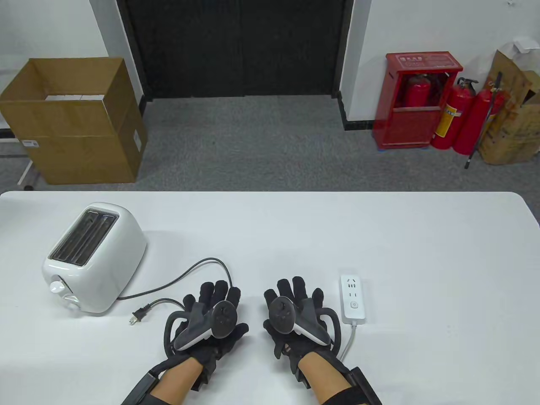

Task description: Plug the toaster into the power strip

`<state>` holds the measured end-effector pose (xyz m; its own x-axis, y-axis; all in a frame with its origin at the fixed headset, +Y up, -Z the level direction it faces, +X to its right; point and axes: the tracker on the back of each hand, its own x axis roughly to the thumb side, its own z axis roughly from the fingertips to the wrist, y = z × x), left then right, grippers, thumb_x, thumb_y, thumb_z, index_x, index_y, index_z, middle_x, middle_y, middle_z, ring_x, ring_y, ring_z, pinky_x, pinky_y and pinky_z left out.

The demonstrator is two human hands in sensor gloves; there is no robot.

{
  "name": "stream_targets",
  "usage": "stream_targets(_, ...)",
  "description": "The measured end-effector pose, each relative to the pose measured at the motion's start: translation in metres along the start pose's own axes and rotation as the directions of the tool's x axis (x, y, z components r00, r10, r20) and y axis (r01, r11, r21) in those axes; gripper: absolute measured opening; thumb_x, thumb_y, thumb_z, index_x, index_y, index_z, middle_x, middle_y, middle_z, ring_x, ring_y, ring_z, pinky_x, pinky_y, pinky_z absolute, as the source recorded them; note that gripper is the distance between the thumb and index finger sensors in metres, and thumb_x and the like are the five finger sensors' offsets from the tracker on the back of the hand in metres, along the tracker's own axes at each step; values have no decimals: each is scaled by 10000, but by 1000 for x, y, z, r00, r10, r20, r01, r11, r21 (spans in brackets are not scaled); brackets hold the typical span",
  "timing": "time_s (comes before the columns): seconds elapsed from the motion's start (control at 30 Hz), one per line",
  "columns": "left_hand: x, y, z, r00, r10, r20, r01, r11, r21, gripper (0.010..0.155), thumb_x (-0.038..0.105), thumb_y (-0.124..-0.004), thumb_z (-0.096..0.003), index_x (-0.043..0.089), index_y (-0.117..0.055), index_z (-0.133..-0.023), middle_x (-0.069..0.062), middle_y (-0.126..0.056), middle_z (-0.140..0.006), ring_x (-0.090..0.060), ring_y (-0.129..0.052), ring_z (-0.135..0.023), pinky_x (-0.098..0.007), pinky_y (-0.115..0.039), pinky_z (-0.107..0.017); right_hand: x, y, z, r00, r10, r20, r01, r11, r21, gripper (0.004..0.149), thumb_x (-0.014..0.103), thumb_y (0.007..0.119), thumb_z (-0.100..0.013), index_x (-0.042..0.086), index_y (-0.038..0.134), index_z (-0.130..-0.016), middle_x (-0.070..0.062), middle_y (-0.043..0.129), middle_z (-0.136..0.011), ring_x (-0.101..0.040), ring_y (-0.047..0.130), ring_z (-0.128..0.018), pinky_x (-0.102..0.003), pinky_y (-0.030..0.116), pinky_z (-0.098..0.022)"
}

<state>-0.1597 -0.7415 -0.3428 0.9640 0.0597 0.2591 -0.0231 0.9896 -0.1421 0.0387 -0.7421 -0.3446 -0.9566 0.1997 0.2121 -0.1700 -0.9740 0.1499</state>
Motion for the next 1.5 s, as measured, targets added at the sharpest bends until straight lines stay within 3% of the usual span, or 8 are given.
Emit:
stream_targets(0.9,-4,3,2,1000,-3,-6,3,1000,24,846,684,-584,-456,323,-216,-1126,-52,-195,-1235,-395,-184,-1156,-733,-267,-690,-8,-3,-2,998,-37,-58,37,999,2,699,542,669,-449,365,409,-1073,-19,291,-1200,-387,96,-1048,-730,174,-630)
stream_targets(1.2,-6,3,3,1000,-6,-15,6,1000,24,848,685,-586,-455,321,-217,-1126,-51,-199,-1235,-395,-189,-1157,-735,-265,-688,-39,-12,-4,970,-139,-198,129,990,-63,716,531,702,-438,358,418,-1072,-23,291,-1201,-389,86,-1056,-738,144,-644)
stream_targets(1.5,-7,3,3,1000,-8,-19,9,1000,22,846,682,-596,-456,323,-224,-1126,-50,-205,-1235,-394,-195,-1158,-734,-270,-689,-92,-19,3,868,-264,-420,214,963,-162,728,511,726,-441,349,404,-1073,-15,240,-1201,-385,54,-1055,-732,121,-655)
